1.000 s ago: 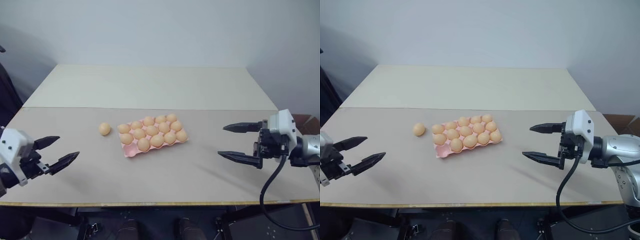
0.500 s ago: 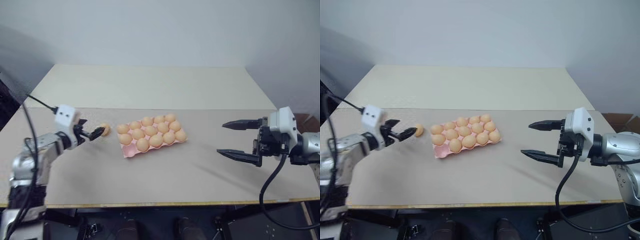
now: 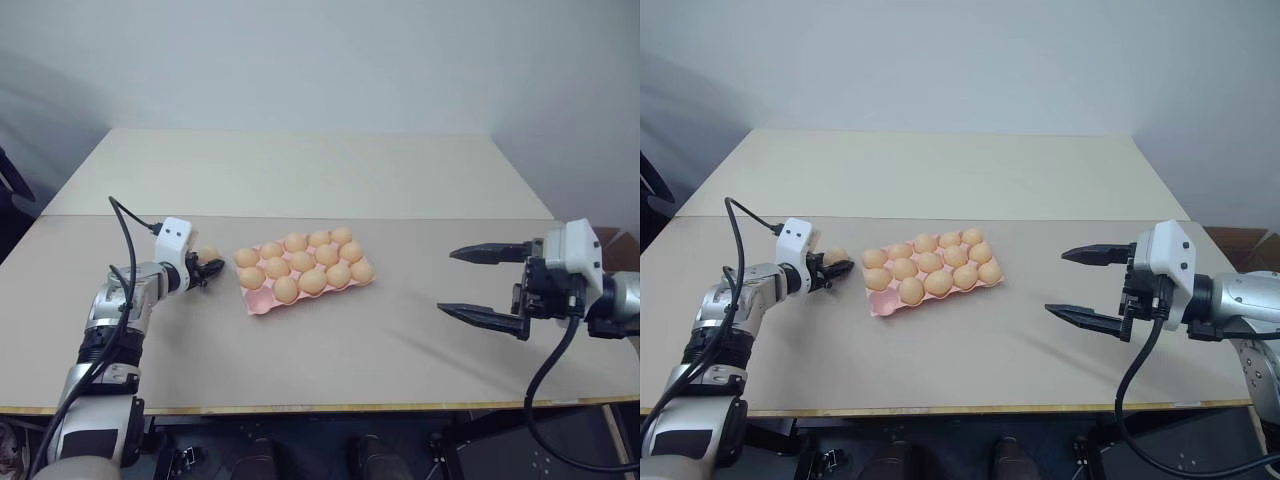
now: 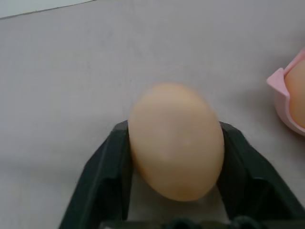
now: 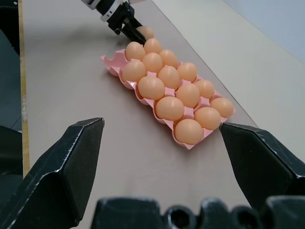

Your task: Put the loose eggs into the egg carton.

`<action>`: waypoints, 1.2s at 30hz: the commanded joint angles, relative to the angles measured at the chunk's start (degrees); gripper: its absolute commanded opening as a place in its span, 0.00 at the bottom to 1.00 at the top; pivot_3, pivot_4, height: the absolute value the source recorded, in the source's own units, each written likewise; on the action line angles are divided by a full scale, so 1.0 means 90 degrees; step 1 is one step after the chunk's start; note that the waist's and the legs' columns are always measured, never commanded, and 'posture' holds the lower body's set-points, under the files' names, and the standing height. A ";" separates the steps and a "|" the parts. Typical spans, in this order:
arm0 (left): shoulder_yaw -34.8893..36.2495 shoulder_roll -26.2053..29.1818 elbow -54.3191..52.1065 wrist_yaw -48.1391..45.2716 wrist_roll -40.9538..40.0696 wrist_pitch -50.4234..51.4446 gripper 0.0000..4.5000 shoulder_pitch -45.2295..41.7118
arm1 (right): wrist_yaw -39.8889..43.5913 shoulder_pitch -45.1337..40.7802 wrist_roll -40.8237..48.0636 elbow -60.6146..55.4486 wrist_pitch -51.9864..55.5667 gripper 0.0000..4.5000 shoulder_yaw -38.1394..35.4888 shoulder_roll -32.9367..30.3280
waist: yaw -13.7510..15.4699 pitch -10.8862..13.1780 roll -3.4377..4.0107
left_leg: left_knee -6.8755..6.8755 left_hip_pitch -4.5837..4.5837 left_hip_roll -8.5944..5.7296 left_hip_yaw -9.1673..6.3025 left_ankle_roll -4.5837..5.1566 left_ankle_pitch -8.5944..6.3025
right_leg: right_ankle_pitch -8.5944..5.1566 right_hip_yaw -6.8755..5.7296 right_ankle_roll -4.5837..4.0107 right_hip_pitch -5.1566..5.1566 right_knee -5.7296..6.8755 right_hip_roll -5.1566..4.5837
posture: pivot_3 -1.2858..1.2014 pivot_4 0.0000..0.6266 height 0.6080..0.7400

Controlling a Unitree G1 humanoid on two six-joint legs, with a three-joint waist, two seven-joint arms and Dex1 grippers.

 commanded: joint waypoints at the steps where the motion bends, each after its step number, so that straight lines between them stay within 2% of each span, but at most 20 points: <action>1: 0.0188 0.0225 -0.0536 -0.0072 0.0018 -0.0316 0.39 0.0002 | -0.0068 0.0018 0.0200 -0.0214 0.0053 1.00 -0.0310 -0.0082 | 0.0000 0.0000 0.0000 | 0.0000 0.0000 0.0000 -0.0001 0.0000 0.0000 | 0.0000 0.0000 0.0000 0.0000 0.0000 0.0000 | 0.52 0.24 1.00; 3: 0.0283 0.0360 -0.1032 -0.0260 -0.0087 -0.0449 0.39 0.0182 | -0.0083 0.0039 0.0205 -0.0230 0.0058 1.00 -0.0319 -0.0077 | -0.0014 0.0000 0.0000 | 0.0000 -0.0001 0.0002 -0.0001 0.0000 0.0000 | 0.0000 0.0000 0.0000 0.0000 -0.0001 0.0000 | 0.52 0.24 1.00; 6: 0.0455 0.0715 -0.2415 -0.1251 -0.0681 -0.0554 0.39 0.0835 | -0.0083 0.0064 0.0217 -0.0237 0.0053 1.00 -0.0315 -0.0076 | -0.0043 0.0000 0.0000 | 0.0000 -0.0005 0.0002 -0.0001 0.0000 -0.0001 | 0.0000 0.0003 -0.0001 -0.0005 -0.0002 -0.0001 | 0.52 0.24 1.00; 10: 0.0391 0.1017 -0.3587 -0.2318 -0.1278 -0.0639 0.39 0.1605 | -0.0087 0.0058 0.0210 -0.0224 0.0038 1.00 -0.0273 -0.0063 | -0.0023 -0.0001 0.0002 | -0.0001 -0.0003 0.0001 0.0002 0.0000 -0.0001 | 0.0000 0.0003 -0.0001 -0.0006 -0.0001 -0.0004 | 0.52 0.24 1.00; 14: 0.0086 0.1108 -0.3947 -0.2783 -0.1284 -0.0734 0.39 0.2044 | -0.0091 0.0052 0.0219 -0.0220 0.0026 1.00 -0.0248 -0.0054 | 0.0010 -0.0001 0.0003 | 0.0000 0.0019 0.0002 0.0003 0.0000 0.0000 | -0.0018 0.0001 -0.0030 0.0011 0.0000 -0.0003 | 0.52 0.24 1.00; 19: -0.0437 0.0985 -0.3727 -0.2806 -0.0948 -0.0810 0.39 0.1936 | -0.0103 0.0041 0.0226 -0.0217 0.0023 1.00 -0.0236 -0.0048 | 0.0006 -0.0001 0.0003 | 0.0000 0.0022 0.0001 0.0002 0.0000 -0.0001 | -0.0020 0.0002 -0.0029 0.0023 -0.0008 -0.0004 | 0.52 0.24 1.00; 22: -0.0711 0.0926 -0.3593 -0.2896 -0.0794 -0.0876 0.58 0.1803 | -0.0110 0.0042 0.0225 -0.0215 0.0020 1.00 -0.0238 -0.0056 | 0.0006 -0.0001 0.0003 | 0.0000 0.0020 0.0001 0.0002 0.0000 -0.0001 | -0.0010 0.0002 -0.0013 0.0022 -0.0010 -0.0003 | 0.52 0.24 1.00; 28: -0.0593 0.0887 -0.3353 -0.2947 -0.0873 -0.0894 0.99 0.1489 | -0.0126 0.0103 0.0237 -0.0246 0.0014 1.00 -0.0305 -0.0064 | -0.0001 -0.0001 0.0003 | 0.0000 0.0022 0.0001 0.0000 0.0000 0.0000 | -0.0011 0.0002 -0.0014 0.0023 -0.0007 -0.0001 | 0.52 0.24 1.00; 32: 0.0050 0.1144 -0.3561 -0.2870 -0.1083 -0.0931 0.99 0.1589 | -0.0157 0.0183 0.0249 -0.0281 0.0005 1.00 -0.0370 -0.0049 | -0.0028 -0.0001 0.0002 | 0.0000 0.0021 0.0003 0.0000 0.0001 -0.0001 | -0.0004 0.0003 -0.0002 0.0021 -0.0008 0.0000 | 0.52 0.24 1.00; 36: 0.1090 0.1654 -0.3852 -0.3184 -0.1659 -0.0838 0.99 0.2049 | -0.0152 0.0184 0.0236 -0.0245 -0.0027 1.00 -0.0343 -0.0035 | -0.0081 -0.0001 0.0003 | -0.0001 0.0023 0.0008 -0.0001 0.0000 -0.0001 | -0.0004 0.0003 -0.0003 0.0019 -0.0007 0.0002 | 0.52 0.24 1.00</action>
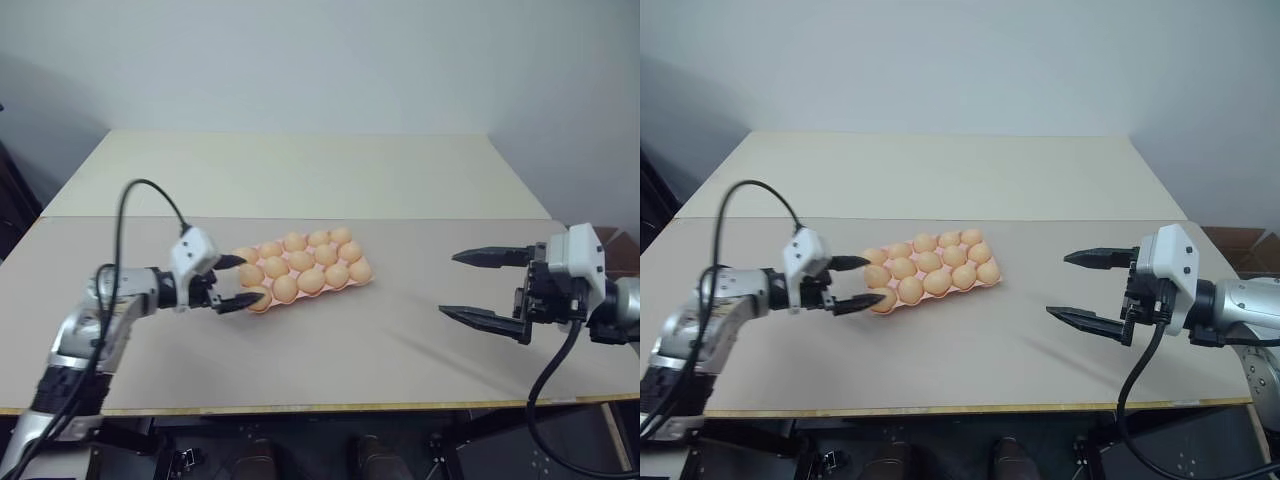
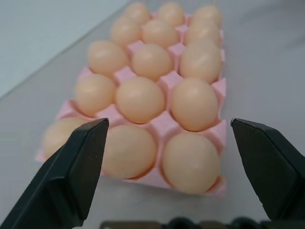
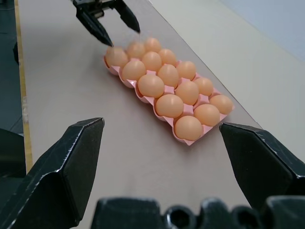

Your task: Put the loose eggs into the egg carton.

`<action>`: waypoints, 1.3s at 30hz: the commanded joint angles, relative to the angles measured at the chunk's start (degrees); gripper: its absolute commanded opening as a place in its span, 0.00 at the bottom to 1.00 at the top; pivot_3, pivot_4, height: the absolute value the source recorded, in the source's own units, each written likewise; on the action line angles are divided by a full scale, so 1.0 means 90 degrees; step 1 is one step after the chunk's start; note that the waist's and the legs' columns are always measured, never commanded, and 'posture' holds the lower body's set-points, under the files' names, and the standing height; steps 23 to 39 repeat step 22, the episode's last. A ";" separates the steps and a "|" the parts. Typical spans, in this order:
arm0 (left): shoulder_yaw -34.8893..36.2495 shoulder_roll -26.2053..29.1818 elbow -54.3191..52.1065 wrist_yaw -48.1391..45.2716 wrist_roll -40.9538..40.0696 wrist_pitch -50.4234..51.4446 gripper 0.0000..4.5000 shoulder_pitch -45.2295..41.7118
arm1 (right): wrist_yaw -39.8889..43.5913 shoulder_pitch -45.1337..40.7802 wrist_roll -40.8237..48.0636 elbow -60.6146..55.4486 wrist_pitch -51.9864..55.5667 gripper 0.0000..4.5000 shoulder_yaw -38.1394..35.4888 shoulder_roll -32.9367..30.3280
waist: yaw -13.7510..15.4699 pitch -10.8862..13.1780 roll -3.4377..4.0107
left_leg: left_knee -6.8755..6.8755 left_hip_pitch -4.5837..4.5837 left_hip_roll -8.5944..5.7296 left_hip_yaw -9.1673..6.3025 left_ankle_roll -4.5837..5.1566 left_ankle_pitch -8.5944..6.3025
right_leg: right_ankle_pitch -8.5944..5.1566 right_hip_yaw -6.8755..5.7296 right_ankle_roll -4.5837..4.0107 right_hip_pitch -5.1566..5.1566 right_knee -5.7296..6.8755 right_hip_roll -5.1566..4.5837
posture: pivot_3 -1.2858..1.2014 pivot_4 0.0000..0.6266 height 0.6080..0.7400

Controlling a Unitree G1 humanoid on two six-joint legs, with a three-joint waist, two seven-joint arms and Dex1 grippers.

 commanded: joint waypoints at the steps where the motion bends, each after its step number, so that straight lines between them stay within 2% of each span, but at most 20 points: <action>1: 0.1112 0.0503 -0.0462 -0.0309 -0.0562 0.0023 0.99 0.0426 | -0.0011 -0.0068 0.0105 -0.0112 -0.0068 1.00 -0.0160 -0.0029 | -0.0020 0.0000 0.0000 | 0.0000 0.0000 0.0000 0.0000 0.0000 0.0000 | -0.0004 0.0000 -0.0007 0.0000 0.0000 -0.0001 | 0.52 0.24 1.00; 6: 0.2617 0.1014 -0.1038 -0.0674 -0.1067 0.0261 0.99 0.1791 | 0.0074 -0.0283 0.0015 0.0128 -0.0149 1.00 0.0099 0.0015 | -0.0051 0.0001 0.0002 | -0.0001 0.0001 0.0000 0.0003 -0.0001 -0.0001 | -0.0022 -0.0001 -0.0036 -0.0004 -0.0001 -0.0007 | 0.52 0.24 1.00; 15: 0.4399 0.0523 -0.2695 -0.0116 -0.1838 0.1251 0.99 0.3808 | 0.0196 -0.0325 -0.0051 0.0399 -0.0193 1.00 0.0321 0.0128 | 0.0005 0.0001 0.0002 | -0.0002 -0.0002 0.0002 0.0004 -0.0003 -0.0002 | -0.0024 -0.0002 -0.0037 -0.0010 -0.0005 -0.0011 | 0.52 0.24 1.00; 22: 0.4523 0.0345 -0.3252 0.0426 -0.2061 0.1534 0.99 0.4186 | 0.0312 -0.0588 -0.0020 0.0579 -0.0102 1.00 0.0443 0.0098 | 0.0051 0.0001 0.0003 | -0.0002 0.0004 0.0002 0.0005 -0.0010 -0.0006 | -0.0025 -0.0001 -0.0038 -0.0010 -0.0002 -0.0008 | 0.52 0.24 1.00; 39: 0.4523 0.0345 -0.3252 0.0426 -0.2061 0.1534 0.99 0.4186 | 0.0312 -0.0588 -0.0020 0.0579 -0.0102 1.00 0.0443 0.0098 | 0.0051 0.0001 0.0003 | -0.0002 0.0004 0.0002 0.0005 -0.0010 -0.0006 | -0.0025 -0.0001 -0.0038 -0.0010 -0.0002 -0.0008 | 0.52 0.24 1.00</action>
